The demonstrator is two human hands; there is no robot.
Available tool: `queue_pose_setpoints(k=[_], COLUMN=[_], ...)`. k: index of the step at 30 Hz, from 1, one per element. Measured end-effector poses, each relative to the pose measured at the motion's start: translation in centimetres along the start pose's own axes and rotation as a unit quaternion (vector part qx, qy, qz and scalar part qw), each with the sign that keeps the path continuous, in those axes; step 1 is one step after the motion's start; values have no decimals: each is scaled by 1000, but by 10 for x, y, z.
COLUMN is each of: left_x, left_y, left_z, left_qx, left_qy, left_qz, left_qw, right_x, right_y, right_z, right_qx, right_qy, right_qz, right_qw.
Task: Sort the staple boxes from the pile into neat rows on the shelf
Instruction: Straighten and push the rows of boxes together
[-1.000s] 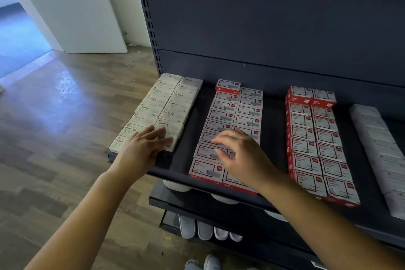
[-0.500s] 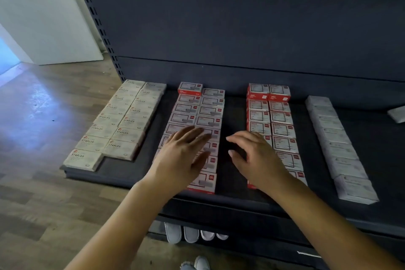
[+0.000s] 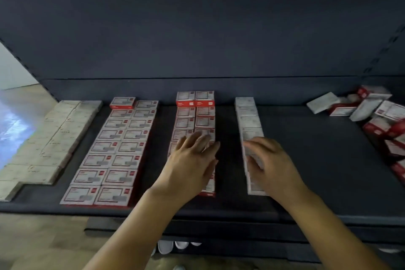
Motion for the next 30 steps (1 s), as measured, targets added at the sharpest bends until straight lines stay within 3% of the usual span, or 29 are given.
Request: queue_pose_setpoints(k=[13,22,26,30], left_x=[-88,-127,-128,-121], left_y=[49,72,81,86], left_z=[-102,-170,-202,-221], left_qx=[35,19,106,141], left_qy=[-4,-8,-19,-29], left_qz=[19,73,76,67], left_qw=[999,997,991,987], right_x=[-142,-208,-221,-224], right_y=[-73,-112,-130,-145], right_z=[1,-30,-62,-95], right_qx=[-40,-74,-100,-78], right_qy=[59,110,130,133], right_qz=[22,2,21,110], right_qw=[997,991,986,982])
Point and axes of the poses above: each hand's wrist, its own z-axis away from the middle knuckle, its own y-axis out of the palm, x = y × z, the point moved 2 cm from there along -z, towards the middle knuckle, and after that the axes turned 15 degrees about y, right-handed, at the moved point
